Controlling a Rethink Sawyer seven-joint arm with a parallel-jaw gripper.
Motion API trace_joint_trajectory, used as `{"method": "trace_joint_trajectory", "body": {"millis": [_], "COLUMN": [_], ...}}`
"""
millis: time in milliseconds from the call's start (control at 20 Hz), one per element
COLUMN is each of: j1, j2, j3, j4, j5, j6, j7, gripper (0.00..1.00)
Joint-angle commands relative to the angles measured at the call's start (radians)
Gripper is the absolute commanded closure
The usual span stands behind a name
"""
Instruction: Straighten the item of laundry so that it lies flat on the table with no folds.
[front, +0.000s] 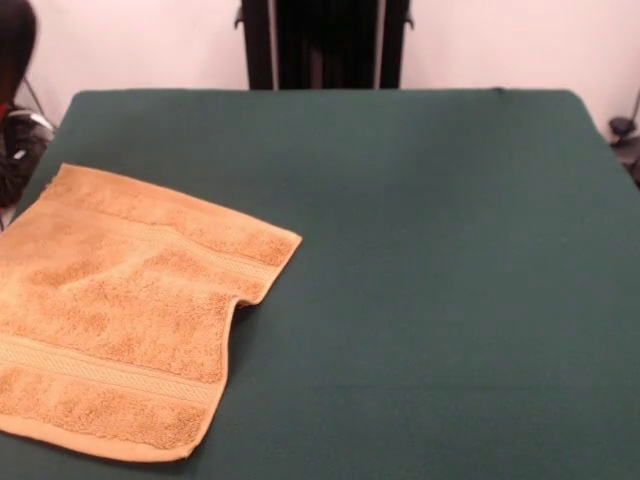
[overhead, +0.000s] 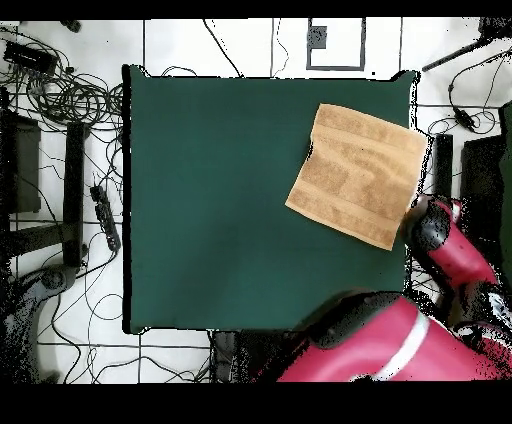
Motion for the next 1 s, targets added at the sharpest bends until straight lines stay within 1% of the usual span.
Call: {"method": "trace_joint_trajectory", "body": {"millis": [50, 100, 250, 300, 400, 500, 600, 700, 800, 1000], "j1": [-0.030, -0.033, -0.006, -0.019, -0.040, -0.042, -0.036, -0.049, -0.060, -0.062], "j2": [0.003, -0.002, -0.006, -0.015, -0.035, -0.050, -0.056, -0.069, -0.095, -0.162], "j3": [0.243, 0.261, 0.256, 0.279, 0.313, 0.315, 0.302, 0.315, 0.325, 0.289], "j4": [0.059, 0.069, 0.075, 0.085, 0.100, 0.103, 0.101, 0.110, 0.123, 0.115], "j5": [-0.096, -0.093, -0.061, -0.061, -0.061, -0.045, -0.037, -0.039, -0.032, -0.029], "j6": [0.083, 0.069, 0.049, 0.049, 0.077, 0.134, 0.170, 0.192, 0.249, 0.457], "j7": [0.141, 0.172, 0.233, 0.242, 0.237, 0.224, 0.213, 0.203, 0.193, 0.147], "gripper": [0.00, 0.00, 0.00, 0.00, 0.00, 0.00, 0.00, 0.00, 0.00, 0.00]}}
